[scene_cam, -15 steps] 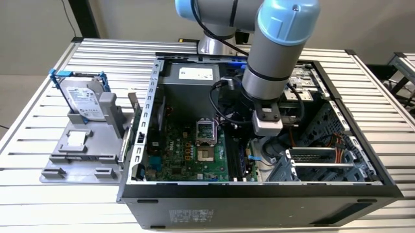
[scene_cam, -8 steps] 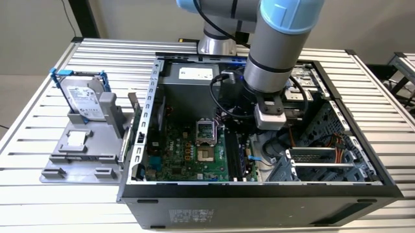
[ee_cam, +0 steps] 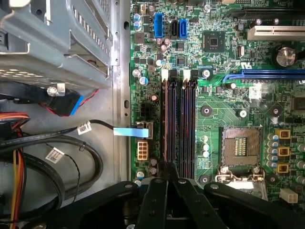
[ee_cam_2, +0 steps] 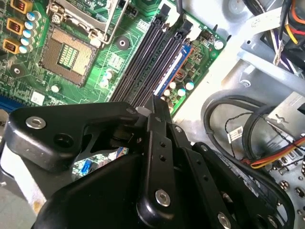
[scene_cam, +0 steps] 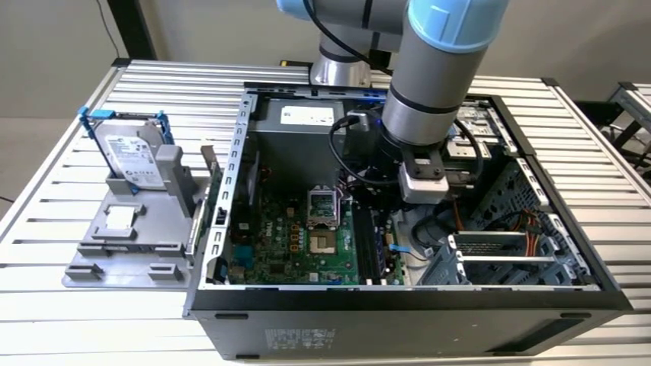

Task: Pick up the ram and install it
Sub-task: 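Press down the ram until it locks into place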

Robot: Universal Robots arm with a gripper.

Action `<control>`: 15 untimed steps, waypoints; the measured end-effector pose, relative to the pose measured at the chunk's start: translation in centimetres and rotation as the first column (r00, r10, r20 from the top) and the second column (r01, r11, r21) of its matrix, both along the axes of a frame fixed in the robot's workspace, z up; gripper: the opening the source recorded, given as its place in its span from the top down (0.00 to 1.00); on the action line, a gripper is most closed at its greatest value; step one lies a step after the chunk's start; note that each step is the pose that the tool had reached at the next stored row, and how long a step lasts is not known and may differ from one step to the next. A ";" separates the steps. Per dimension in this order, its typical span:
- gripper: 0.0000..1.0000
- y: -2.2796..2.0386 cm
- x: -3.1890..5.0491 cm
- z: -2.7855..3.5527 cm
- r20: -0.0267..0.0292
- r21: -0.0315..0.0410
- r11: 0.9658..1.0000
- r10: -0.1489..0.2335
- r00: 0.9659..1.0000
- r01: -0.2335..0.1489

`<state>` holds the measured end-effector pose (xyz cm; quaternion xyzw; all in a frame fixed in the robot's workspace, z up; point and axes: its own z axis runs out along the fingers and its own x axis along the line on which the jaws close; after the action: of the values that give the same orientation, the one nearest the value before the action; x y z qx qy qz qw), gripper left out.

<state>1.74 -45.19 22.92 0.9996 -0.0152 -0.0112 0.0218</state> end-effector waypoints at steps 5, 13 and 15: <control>1.00 0.00 0.00 0.00 0.000 0.000 1.000 -0.002 1.000 0.002; 1.00 -0.01 0.00 1.41 0.000 0.000 1.000 -0.004 1.000 0.004; 1.00 -0.01 0.00 1.73 0.000 0.000 1.000 -0.002 1.000 0.002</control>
<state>1.75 -45.20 24.65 0.9996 -0.0160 -0.0112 0.0218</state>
